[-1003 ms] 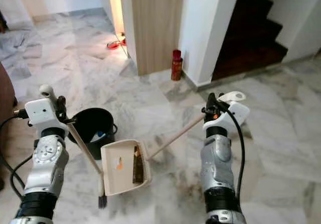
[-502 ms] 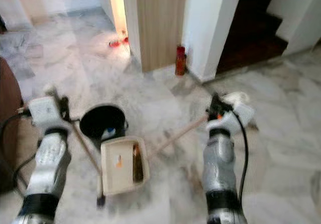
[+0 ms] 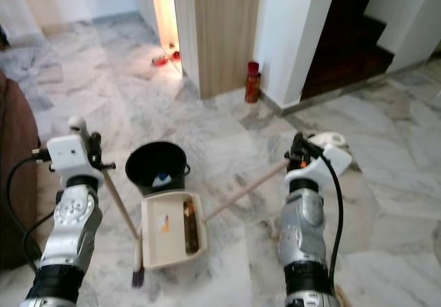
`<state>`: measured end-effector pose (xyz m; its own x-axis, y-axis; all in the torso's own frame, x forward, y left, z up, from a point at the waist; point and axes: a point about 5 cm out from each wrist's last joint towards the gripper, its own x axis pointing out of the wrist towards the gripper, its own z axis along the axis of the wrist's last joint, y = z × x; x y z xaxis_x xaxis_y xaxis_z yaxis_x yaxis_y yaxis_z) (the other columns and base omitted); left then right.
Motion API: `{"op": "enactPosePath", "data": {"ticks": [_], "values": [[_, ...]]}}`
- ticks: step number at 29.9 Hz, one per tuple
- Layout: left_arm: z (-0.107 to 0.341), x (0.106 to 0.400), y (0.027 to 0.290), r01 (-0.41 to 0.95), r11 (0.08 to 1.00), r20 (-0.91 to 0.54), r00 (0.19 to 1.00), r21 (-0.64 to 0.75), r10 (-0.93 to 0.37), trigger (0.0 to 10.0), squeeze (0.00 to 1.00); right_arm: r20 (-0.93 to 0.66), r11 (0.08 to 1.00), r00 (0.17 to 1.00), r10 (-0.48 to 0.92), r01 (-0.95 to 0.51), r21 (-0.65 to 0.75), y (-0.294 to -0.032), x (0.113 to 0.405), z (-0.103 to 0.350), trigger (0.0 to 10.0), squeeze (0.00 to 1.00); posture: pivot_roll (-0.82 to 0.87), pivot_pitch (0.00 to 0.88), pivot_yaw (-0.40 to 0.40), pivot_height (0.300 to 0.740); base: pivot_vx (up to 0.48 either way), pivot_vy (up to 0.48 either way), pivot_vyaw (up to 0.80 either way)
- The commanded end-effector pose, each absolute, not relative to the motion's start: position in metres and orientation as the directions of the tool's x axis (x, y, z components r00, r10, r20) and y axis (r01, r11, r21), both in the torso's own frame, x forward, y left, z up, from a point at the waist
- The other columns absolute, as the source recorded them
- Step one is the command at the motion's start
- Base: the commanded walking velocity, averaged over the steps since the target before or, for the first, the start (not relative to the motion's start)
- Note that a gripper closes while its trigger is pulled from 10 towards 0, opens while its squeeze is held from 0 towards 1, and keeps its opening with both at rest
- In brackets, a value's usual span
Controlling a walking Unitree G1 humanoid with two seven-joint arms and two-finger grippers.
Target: Sweep floor
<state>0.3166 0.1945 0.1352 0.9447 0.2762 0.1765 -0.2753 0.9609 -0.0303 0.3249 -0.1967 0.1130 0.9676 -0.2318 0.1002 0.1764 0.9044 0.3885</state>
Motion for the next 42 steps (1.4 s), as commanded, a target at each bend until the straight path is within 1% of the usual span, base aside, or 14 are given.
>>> {"op": "enactPosePath", "data": {"ticks": [1,4,10,12,15,16,17,21,26,29,32,37,42], "values": [[0.146,0.317,0.199,-0.287,0.957,0.225,0.931,-0.037,0.288,10.0,0.0,0.198,0.905,0.957,-0.212,0.117,0.408,-0.19,0.331,0.137,10.0,0.0,-0.01,0.0,-0.013,0.74,0.0,0.0,0.0],[0.147,0.318,0.198,-0.282,0.959,0.23,0.931,-0.037,0.283,10.0,0.0,0.252,0.908,0.949,-0.189,0.072,0.412,-0.187,0.334,0.151,10.0,0.0,-0.01,0.0,-0.017,0.74,0.0,0.0,0.0],[0.148,0.318,0.195,-0.266,0.964,0.245,0.934,-0.01,0.26,10.0,0.0,0.307,0.91,0.937,-0.167,0.027,0.413,-0.181,0.339,0.169,10.0,0.0,-0.01,0.0,-0.017,0.74,0.0,0.0,0.0],[0.149,0.318,0.195,-0.265,0.964,0.247,0.934,-0.006,0.258,10.0,0.0,0.327,0.91,0.929,-0.172,0.023,0.415,-0.181,0.34,0.176,10.0,0.0,-0.01,0.0,-0.018,0.74,0.0,0.0,0.0],[0.15,0.319,0.195,-0.263,0.965,0.248,0.934,-0.008,0.257,10.0,0.0,0.382,0.898,0.899,-0.214,0.026,0.44,-0.183,0.341,0.197,10.0,0.0,-0.01,0.0,-0.017,0.74,0.0,0.0,0.0],[0.15,0.319,0.195,-0.263,0.965,0.248,0.934,-0.008,0.257,10.0,0.0,0.382,0.898,0.899,-0.214,0.026,0.44,-0.183,0.341,0.197,10.0,0.0,-0.01,0.0,-0.017,0.74,0.0,0.0,0.0],[0.15,0.319,0.193,-0.249,0.968,0.255,0.937,0.015,0.237,10.0,0.0,0.415,0.897,0.888,-0.197,-0.008,0.443,-0.177,0.342,0.209,10.0,0.0,-0.01,0.0,-0.014,0.74,0.0,0.0,0.0],[0.151,0.32,0.19,-0.243,0.969,0.262,0.938,0.034,0.226,10.0,0.0,0.462,0.889,0.869,-0.179,-0.059,0.455,-0.169,0.342,0.227,10.0,0.0,-0.01,0.0,-0.013,0.74,0.0,0.0,0.0],[0.152,0.321,0.192,-0.246,0.969,0.261,0.938,0.031,0.23,10.0,0.0,0.461,0.885,0.87,-0.177,-0.064,0.461,-0.168,0.342,0.227,10.0,0.0,-0.01,0.0,-0.013,0.74,0.0,0.0,0.0],[0.152,0.32,0.19,-0.224,0.973,0.265,0.943,0.051,0.203,10.0,0.0,0.446,0.879,0.878,-0.177,-0.063,0.473,-0.167,0.341,0.224,10.0,0.0,-0.01,0.0,-0.012,0.74,0.0,0.0,0.0],[0.152,0.32,0.188,-0.224,0.973,0.264,0.943,0.049,0.203,10.0,0.0,0.428,0.869,0.886,-0.178,-0.062,0.491,-0.166,0.341,0.221,10.0,0.0,-0.01,0.0,-0.011,0.74,0.0,0.0,0.0],[0.153,0.321,0.188,-0.22,0.974,0.266,0.943,0.051,0.2,10.0,0.0,0.423,0.883,0.895,-0.143,-0.078,0.464,-0.163,0.342,0.219,10.0,0.0,-0.01,0.0,-0.011,0.74,0.0,0.0,0.0],[0.152,0.32,0.188,-0.223,0.974,0.265,0.943,0.052,0.201,10.0,0.0,0.409,0.88,0.9,-0.149,-0.068,0.471,-0.163,0.342,0.217,10.0,0.0,0.0,0.0,-0.014,0.74,0.0,0.0,0.74]]}}
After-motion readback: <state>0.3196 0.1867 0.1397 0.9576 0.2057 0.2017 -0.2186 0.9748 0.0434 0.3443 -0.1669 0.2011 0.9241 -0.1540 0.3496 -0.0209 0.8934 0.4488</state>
